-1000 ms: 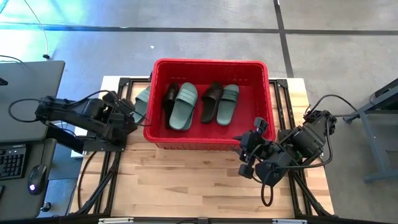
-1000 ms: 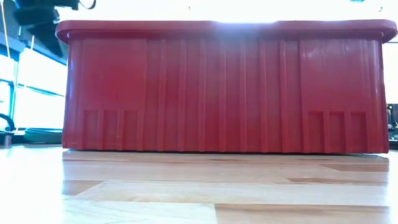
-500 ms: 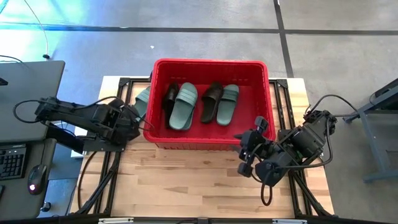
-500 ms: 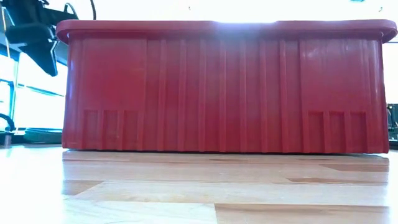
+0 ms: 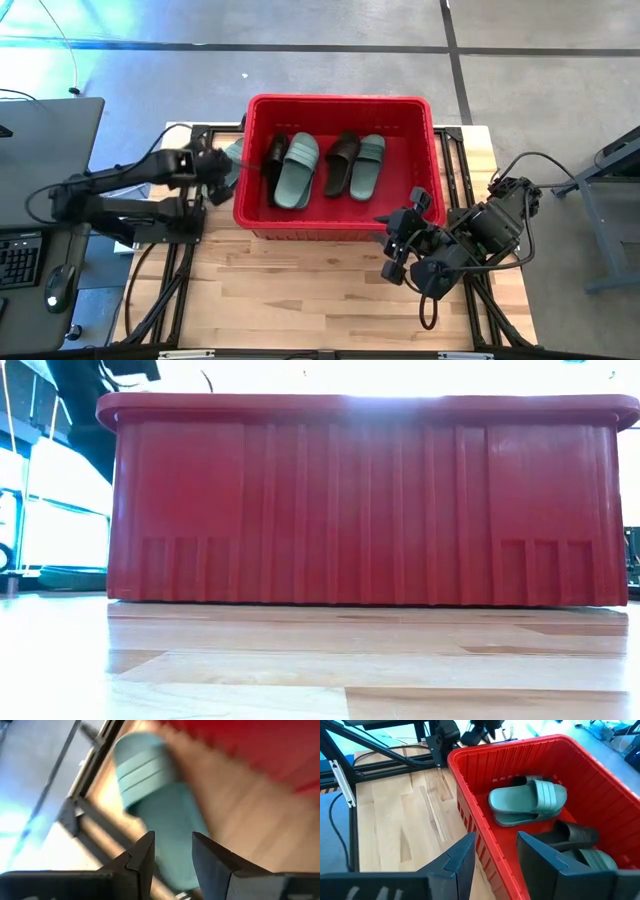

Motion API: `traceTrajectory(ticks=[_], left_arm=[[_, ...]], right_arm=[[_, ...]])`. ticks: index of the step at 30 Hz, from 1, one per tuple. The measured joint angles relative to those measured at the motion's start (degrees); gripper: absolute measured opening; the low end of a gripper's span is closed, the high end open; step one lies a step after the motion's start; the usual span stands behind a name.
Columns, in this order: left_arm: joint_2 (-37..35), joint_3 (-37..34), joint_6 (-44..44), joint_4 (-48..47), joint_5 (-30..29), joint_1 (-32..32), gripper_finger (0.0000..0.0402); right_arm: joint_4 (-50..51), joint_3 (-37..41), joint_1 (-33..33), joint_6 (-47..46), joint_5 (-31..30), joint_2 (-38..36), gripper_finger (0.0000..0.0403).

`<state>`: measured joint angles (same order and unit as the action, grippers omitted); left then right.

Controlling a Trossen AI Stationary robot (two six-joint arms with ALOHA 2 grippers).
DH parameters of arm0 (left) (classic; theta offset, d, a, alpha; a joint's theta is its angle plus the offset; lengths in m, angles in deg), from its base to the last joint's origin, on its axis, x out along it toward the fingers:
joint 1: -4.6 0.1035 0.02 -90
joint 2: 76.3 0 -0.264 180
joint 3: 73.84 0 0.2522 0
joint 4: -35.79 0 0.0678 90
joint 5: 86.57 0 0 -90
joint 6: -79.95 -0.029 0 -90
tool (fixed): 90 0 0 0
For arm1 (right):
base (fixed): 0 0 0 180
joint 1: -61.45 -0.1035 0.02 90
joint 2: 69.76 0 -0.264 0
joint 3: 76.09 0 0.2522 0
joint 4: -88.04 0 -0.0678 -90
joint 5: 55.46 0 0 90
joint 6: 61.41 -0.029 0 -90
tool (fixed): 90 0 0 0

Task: Pick and place slides into bin
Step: Put the green slide into the red bin

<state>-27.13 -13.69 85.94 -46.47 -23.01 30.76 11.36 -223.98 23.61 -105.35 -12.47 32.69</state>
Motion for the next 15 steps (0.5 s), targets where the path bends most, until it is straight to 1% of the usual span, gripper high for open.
traceTrajectory(ticks=[2, 5, 7, 11, 15], left_arm=[[0.7, 0.0, -6.8, -0.2, 1.4, 5.4, 0.0113], [2.4, 0.0, -18.9, 1.2, 5.4, 13.9, 0.0113], [3.4, 0.0, -24.7, 1.7, 8.0, 19.0, 0.0113], [5.9, 0.0, -31.0, 3.8, 12.3, 27.2, 0.0113], [10.2, 0.0, -32.9, 6.7, 15.6, 31.4, 0.0113]], right_arm=[[0.0, 0.0, 0.0, -0.1, 0.5, 0.0, 0.0134], [0.0, 0.0, 0.0, -0.2, 0.5, 0.0, 0.0134], [-0.1, 0.0, 0.0, -0.2, 0.5, 0.0, 0.0134], [-0.3, 0.0, 0.0, -0.2, 0.5, 0.0, 0.0134], [-0.2, 0.0, 0.0, -0.2, 0.5, 0.0, 0.0134]])
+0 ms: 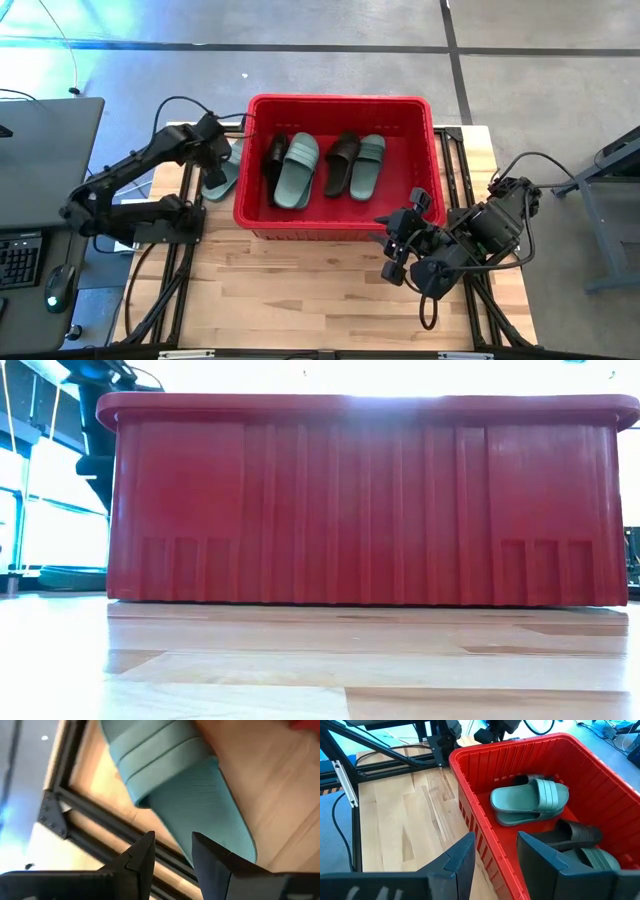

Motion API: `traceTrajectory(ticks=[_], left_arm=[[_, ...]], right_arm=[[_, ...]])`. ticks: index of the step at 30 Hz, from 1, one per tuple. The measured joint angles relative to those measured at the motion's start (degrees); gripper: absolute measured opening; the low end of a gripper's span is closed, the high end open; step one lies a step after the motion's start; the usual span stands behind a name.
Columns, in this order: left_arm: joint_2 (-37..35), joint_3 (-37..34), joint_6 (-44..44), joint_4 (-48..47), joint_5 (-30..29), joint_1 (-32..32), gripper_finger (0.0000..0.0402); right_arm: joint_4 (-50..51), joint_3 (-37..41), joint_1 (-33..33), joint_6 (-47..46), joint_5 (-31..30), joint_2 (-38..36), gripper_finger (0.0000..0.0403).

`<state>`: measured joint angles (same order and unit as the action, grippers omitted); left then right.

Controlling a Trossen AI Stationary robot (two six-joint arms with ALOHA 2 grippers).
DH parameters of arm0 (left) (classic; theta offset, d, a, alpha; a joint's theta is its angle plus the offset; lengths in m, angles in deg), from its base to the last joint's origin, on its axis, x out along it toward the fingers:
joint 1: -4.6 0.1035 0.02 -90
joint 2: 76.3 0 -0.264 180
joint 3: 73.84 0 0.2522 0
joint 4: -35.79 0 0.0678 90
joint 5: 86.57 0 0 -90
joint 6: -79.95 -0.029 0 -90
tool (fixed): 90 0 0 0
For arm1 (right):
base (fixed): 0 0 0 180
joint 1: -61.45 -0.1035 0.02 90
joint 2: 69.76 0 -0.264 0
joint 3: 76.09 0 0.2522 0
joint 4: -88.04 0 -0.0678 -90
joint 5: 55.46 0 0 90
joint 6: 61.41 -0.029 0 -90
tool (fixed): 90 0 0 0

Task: Pick and place slides into bin
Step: Put the green slide into the red bin

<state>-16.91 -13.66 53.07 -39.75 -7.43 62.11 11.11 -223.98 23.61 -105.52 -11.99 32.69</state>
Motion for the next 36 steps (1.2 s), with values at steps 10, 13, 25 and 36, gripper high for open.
traceTrajectory(ticks=[10, 13, 25, 36], left_arm=[[10.1, 0.0, -1.6, -2.1, -1.5, -1.7, 0.0113], [10.5, 0.0, -2.9, -2.6, -2.7, -3.7, 0.0113], [11.0, 0.3, 10.3, 4.2, -1.9, -5.0, 0.0113], [11.9, 0.4, 20.7, 5.9, 3.0, -5.1, 0.0113]], right_arm=[[0.0, 0.0, 0.0, -2.2, 0.0, 0.0, 0.0134], [0.0, 0.0, 0.0, -2.1, 0.0, 0.0, 0.0134], [0.0, 0.0, 0.0, -2.1, -0.4, 0.0, 0.0134], [-0.8, 0.0, 0.0, -2.4, 0.8, 0.0, 0.0134]])
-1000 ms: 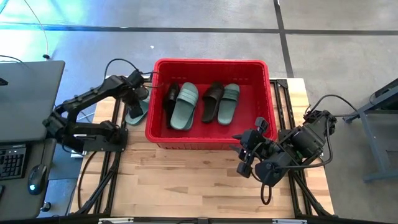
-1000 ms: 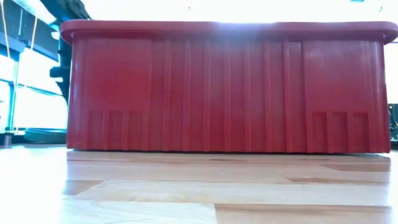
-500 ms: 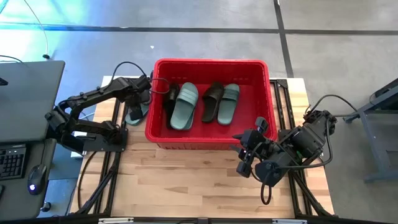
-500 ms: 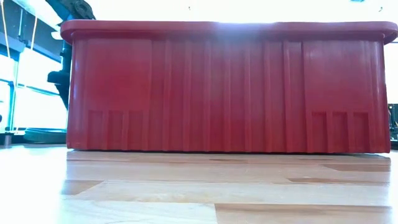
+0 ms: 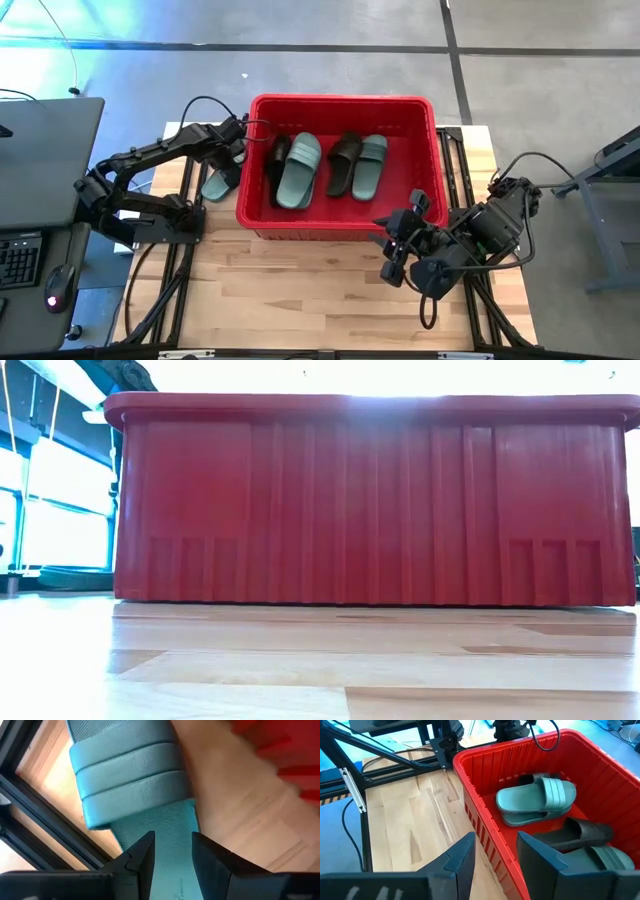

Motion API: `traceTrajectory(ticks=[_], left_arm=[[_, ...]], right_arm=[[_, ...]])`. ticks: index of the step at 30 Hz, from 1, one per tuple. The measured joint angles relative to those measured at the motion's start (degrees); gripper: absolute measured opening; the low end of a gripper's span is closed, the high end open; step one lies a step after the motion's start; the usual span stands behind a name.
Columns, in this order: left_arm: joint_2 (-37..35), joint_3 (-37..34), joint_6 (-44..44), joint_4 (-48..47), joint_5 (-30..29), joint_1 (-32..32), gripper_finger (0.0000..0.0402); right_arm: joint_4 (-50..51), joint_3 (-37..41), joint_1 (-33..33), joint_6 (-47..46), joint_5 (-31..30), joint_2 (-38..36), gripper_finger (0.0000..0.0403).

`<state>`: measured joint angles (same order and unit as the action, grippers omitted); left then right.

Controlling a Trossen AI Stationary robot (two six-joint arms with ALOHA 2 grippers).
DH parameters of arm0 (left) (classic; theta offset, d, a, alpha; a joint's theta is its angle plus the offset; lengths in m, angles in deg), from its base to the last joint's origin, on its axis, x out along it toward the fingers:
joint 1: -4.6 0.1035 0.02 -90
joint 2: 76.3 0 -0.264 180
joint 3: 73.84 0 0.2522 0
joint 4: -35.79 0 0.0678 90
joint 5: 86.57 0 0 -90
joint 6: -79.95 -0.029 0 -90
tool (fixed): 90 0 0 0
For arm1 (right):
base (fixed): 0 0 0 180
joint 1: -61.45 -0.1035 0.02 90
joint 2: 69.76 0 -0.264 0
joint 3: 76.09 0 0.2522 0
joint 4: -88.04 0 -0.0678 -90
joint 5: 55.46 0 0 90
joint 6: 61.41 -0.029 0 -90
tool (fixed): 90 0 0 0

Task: Pick and place slides into bin
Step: Put the green slide into the red bin

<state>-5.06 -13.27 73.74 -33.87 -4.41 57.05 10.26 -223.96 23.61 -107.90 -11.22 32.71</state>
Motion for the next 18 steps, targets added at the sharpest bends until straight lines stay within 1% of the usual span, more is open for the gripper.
traceTrajectory(ticks=[7, 10, 14, 18], left_arm=[[0.0, -0.1, 3.6, -1.2, 0.7, 0.0, 0.0113], [0.0, -2.0, 5.7, -0.3, 1.8, 0.0, 0.0113], [-1.0, -5.8, 7.7, 2.9, 2.3, 0.4, 0.0113], [-3.3, -8.3, 11.1, 9.8, 6.7, 2.4, 0.0113]], right_arm=[[-0.1, 0.0, 0.0, -0.2, 1.8, 0.0, 0.0134], [-0.4, 0.0, 0.0, -0.2, 1.8, 0.0, 0.0134], [-0.5, 0.0, -0.1, 0.0, 1.8, 0.0, 0.0134], [-0.5, 0.0, -0.1, 0.0, 1.8, 0.0, 0.0134]])
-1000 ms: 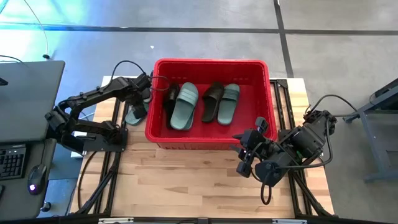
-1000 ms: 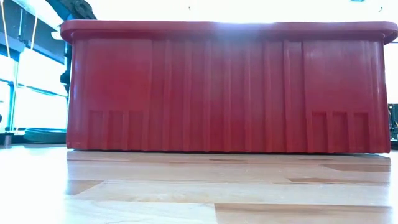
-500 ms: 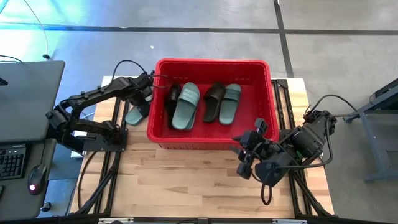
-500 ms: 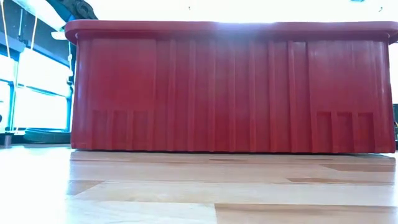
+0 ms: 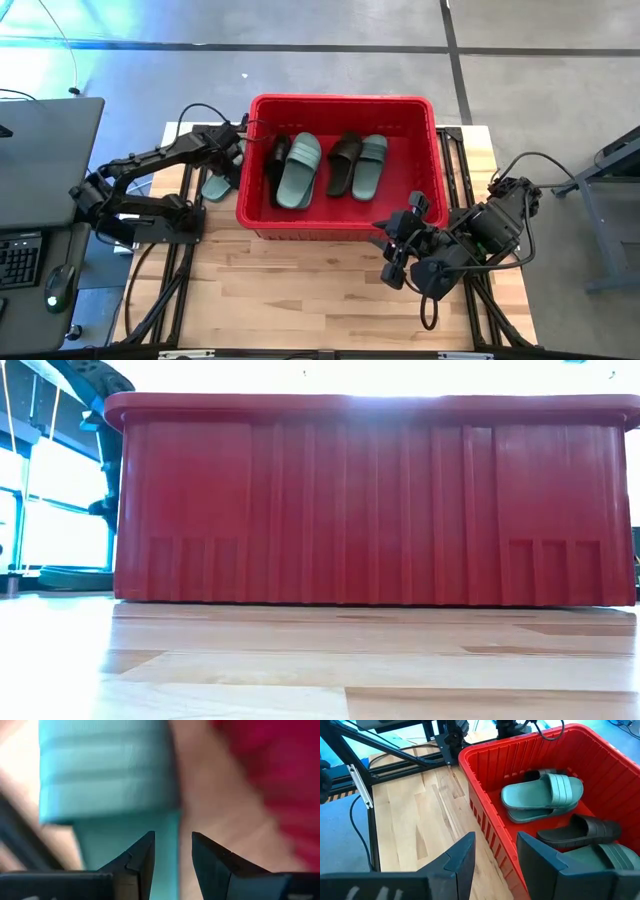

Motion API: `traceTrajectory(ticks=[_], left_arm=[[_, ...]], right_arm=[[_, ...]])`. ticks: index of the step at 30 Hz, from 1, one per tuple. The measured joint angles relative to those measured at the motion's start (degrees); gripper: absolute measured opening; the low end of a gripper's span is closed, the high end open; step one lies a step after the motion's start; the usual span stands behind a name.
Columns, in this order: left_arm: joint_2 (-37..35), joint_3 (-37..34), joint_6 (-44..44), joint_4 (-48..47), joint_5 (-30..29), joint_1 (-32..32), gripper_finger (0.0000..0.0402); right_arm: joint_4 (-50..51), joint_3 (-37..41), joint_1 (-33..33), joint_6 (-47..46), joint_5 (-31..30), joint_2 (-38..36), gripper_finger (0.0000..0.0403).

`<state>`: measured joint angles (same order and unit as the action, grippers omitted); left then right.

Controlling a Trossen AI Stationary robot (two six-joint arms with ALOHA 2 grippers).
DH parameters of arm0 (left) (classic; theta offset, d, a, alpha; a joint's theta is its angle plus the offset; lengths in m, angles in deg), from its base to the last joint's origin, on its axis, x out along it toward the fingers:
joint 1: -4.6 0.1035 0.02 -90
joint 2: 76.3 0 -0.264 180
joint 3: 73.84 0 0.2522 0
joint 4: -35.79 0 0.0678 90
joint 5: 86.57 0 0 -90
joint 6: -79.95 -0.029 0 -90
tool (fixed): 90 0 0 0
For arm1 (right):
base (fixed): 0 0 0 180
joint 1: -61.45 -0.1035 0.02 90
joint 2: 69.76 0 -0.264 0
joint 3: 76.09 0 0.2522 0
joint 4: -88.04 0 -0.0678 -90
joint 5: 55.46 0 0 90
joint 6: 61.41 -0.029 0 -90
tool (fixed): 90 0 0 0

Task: Pick and place slides into bin
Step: Put the green slide into the red bin

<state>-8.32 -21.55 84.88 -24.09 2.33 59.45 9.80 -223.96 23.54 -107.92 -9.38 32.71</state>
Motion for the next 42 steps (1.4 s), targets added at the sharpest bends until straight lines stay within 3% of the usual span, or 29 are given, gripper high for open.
traceTrajectory(ticks=[6, 12, 22, 42], left_arm=[[-3.3, -0.3, 3.8, 5.6, 2.4, 3.8, 0.0113], [-3.3, -0.3, 4.4, 3.4, 9.1, 9.0, 0.0113], [-3.3, -0.3, 7.3, 0.1, 7.2, 8.9, 0.0113], [-3.3, -10.7, 22.1, 18.7, 12.5, 8.9, 0.0113]], right_arm=[[0.0, 0.0, 0.0, 0.4, 0.9, 0.0, 0.0134], [0.0, 0.0, 0.0, 0.5, 2.1, 0.0, 0.0134], [0.0, 0.0, 0.0, 0.5, 2.1, 0.0, 0.0134], [0.1, 0.0, 0.0, 1.5, 2.5, 0.0, 0.0134]])
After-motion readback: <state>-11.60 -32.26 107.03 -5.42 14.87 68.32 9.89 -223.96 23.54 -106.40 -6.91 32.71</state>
